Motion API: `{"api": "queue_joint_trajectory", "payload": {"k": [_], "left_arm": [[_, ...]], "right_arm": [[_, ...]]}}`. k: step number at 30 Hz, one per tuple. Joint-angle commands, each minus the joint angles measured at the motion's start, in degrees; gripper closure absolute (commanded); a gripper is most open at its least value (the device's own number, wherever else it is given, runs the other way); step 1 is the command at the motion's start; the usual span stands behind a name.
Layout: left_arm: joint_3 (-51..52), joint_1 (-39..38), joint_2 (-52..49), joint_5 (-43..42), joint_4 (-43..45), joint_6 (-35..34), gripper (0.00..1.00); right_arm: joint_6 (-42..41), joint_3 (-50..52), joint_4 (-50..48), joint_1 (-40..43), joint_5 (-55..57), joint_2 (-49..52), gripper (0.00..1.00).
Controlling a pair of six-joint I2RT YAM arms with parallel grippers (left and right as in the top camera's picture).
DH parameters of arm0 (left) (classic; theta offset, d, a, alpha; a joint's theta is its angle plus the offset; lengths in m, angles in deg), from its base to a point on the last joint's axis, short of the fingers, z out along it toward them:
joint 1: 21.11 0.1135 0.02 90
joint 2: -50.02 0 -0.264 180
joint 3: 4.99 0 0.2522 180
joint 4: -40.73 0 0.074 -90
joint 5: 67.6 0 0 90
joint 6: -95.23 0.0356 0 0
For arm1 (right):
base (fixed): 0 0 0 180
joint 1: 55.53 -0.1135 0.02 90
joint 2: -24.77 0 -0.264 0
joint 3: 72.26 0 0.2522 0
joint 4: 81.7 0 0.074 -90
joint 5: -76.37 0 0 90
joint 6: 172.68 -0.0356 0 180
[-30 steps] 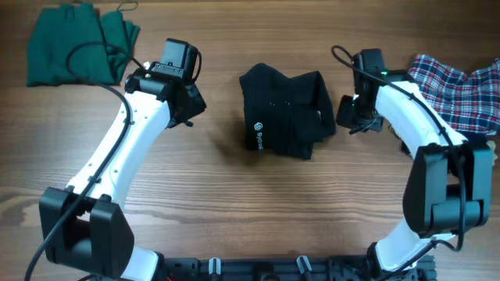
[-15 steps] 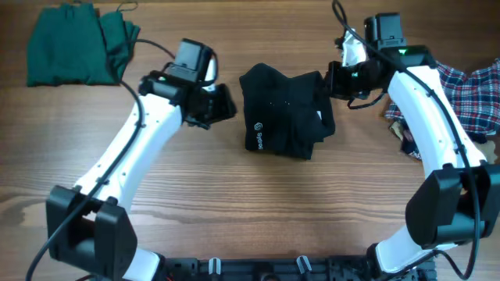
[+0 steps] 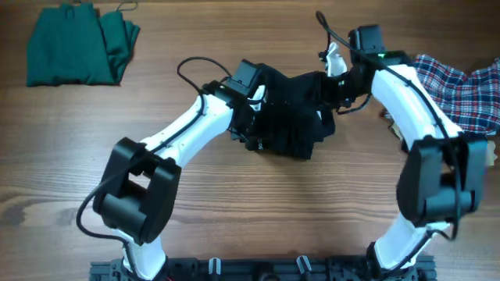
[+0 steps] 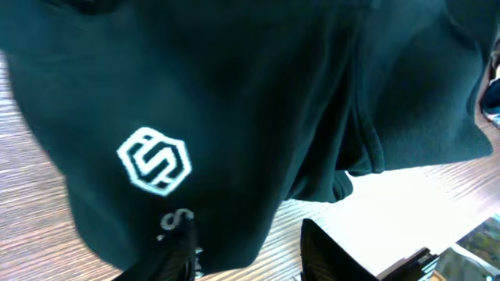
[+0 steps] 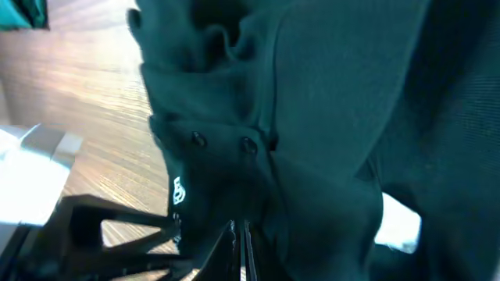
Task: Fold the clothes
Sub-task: 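Grasp the left side of the folded black shirt with the left gripper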
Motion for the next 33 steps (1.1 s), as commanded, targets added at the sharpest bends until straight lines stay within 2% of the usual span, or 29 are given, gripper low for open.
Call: {"api": "queue_joint_trajectory", "payload": {"k": [1, 7, 10, 17, 25, 33], "left_arm": [[-0.3, -0.1, -0.8, -1.5, 0.3, -0.5, 0.57], [-0.3, 0.2, -5.3, -0.9, 0.1, -0.3, 0.57], [-0.3, 1.5, -6.2, -0.4, -1.9, -0.4, 0.57], [-0.3, 7.6, -6.2, 7.5, -9.8, -0.3, 0.57], [-0.3, 12.7, -6.2, 7.6, -8.7, 2.5, 0.6], [-0.5, 12.7, -5.7, 7.5, -6.4, 2.8, 0.55]], "right_arm": [[0.7, 0.6, -1.8, -0.5, -3.6, 4.6, 0.96], [-1.0, 0.6, -7.5, -0.5, -2.2, 10.7, 0.96], [-3.0, 0.6, -9.2, -0.3, 3.2, 11.3, 0.96], [-5.7, 0.6, -10.4, -0.3, 12.1, 11.3, 0.96], [-7.3, 0.5, -11.1, -0.3, 18.7, 11.3, 0.95], [-8.4, -3.4, -10.3, -0.3, 21.3, 10.1, 0.87]]}}
